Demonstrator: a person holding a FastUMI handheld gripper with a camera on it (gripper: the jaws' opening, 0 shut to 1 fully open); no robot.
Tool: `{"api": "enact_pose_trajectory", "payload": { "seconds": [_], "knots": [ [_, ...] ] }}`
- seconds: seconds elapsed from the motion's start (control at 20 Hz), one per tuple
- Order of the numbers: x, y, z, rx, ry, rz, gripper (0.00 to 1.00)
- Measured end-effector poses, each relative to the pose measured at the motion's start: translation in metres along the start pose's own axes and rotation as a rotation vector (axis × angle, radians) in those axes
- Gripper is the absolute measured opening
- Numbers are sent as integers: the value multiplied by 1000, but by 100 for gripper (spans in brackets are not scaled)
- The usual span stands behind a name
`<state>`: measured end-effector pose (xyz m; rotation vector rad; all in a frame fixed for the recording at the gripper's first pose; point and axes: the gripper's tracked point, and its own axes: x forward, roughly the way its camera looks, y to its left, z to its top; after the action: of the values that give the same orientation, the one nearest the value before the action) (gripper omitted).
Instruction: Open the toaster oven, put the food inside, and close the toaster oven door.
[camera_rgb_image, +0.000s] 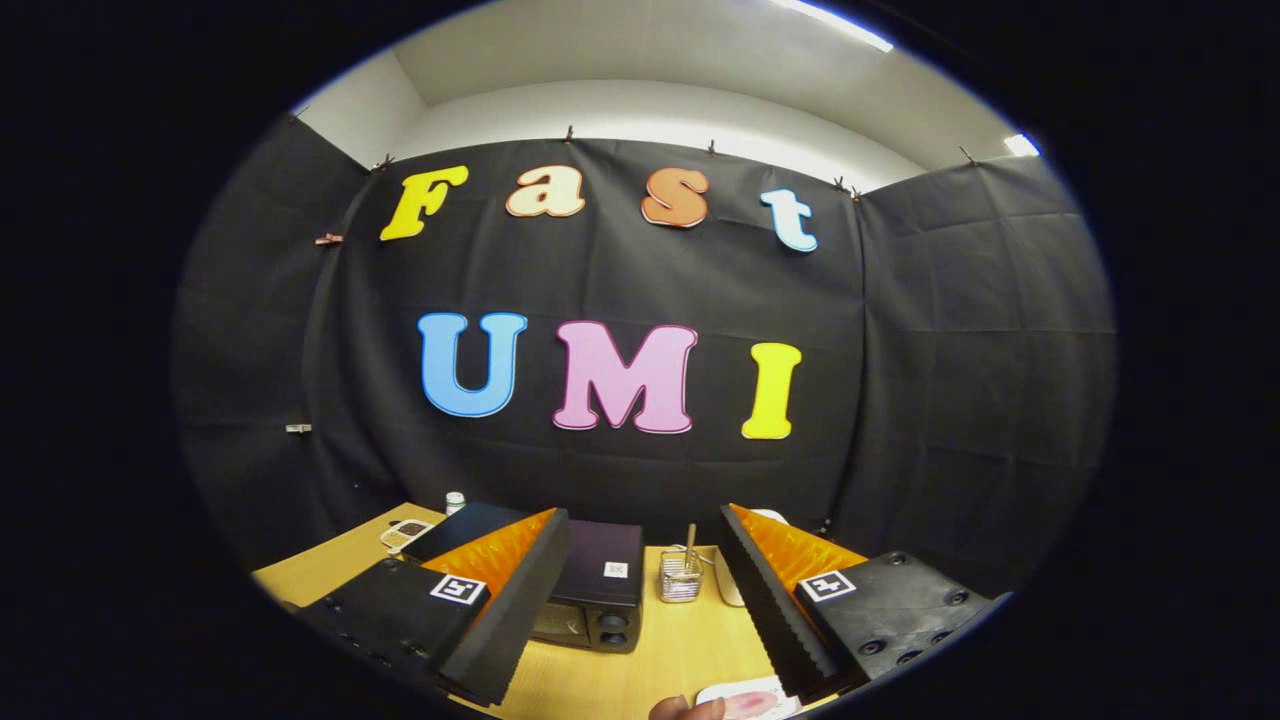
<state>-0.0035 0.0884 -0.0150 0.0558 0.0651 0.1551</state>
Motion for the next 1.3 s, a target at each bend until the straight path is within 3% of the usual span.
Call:
{"api": "enact_pose_trajectory", "payload": {
  "seconds": [0.3,0.6,0.95,1.3],
  "knots": [
    [34,79,-53,77,129,69,98],
    [72,142,-138,128,320,68,98],
    [108,169,-221,162,521,12,99],
    [117,174,-235,71,534,-50,98]
  ]
}}
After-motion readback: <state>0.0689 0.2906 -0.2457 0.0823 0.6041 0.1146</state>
